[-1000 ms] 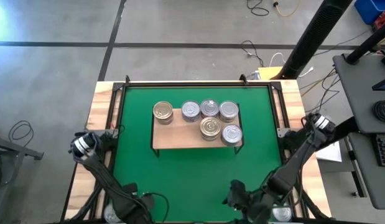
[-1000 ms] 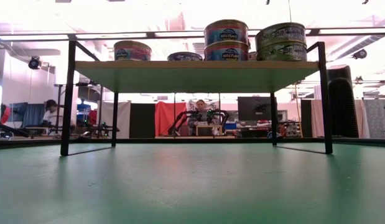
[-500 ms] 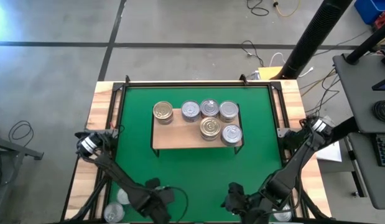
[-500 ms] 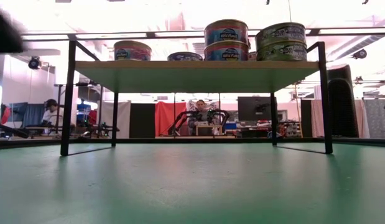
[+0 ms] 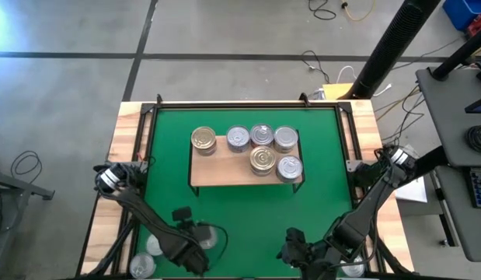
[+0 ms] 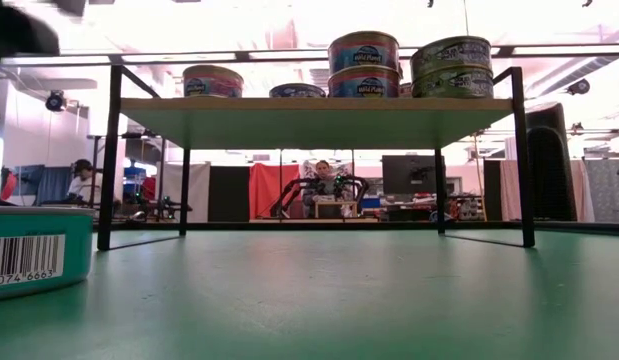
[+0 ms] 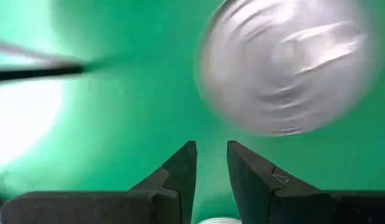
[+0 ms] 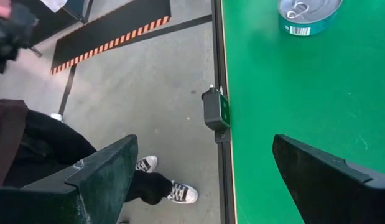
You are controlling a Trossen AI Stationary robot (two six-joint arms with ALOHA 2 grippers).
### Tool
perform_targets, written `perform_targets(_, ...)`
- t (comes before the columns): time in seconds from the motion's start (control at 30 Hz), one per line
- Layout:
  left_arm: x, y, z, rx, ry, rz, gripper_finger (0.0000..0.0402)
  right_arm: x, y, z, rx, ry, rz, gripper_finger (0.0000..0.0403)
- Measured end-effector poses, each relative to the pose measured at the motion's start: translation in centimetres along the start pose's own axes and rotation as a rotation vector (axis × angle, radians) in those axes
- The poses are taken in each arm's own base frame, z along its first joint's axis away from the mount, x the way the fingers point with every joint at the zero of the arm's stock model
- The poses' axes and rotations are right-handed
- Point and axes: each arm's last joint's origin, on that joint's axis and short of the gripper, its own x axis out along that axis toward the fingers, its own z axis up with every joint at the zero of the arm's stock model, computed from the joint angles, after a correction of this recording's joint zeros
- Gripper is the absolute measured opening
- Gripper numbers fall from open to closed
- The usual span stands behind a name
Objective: Stack canned seafood by type on shelf
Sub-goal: Put the top left green and blue tuna can on the shelf
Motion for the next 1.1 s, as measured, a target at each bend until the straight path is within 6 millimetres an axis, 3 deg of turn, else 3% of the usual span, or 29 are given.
perform_targets(0.13, 3.0, 1.0, -0.8, -0.034, 0.047, 0.075, 0.0076, 0.0, 0.0, 0.0, 0.004, -0.006, -0.005, 0.0363)
perform_targets(0.33, 5.4, -0.2, -0.6, -0.074, -0.016, -0.084, 0.0076, 0.0, 0.0, 0.0, 0.034, -0.006, -0.005, 0.0363)
perform_targets(0.43, 4.8, -1.5, 0.4, -0.096, -0.113, -0.212, 0.0076, 0.0, 0.0, 0.0, 0.041, -0.006, -0.005, 0.0363)
perform_targets(0.6, 1.7, -3.5, 2.8, -0.055, -0.355, -0.376, 0.0076, 0.0, -0.1, 0.0, 0.007, -0.005, -0.012, 0.0363)
perform_targets(0.73, -0.8, -4.1, 3.9, 0.014, -0.467, -0.403, 0.0076, 0.1, -0.7, -0.1, -0.018, -0.006, -0.085, 0.0363)
perform_targets(0.9, -1.3, -3.4, 3.8, 0.042, -0.444, -0.303, 0.0076, 0.7, -1.3, -0.8, -0.023, 0.024, -0.170, 0.0363)
perform_targets(1.1, 0.1, -2.3, 4.1, 0.017, -0.406, -0.225, 0.0076, 3.6, -1.7, -2.1, -0.018, 0.062, -0.220, 0.0363)
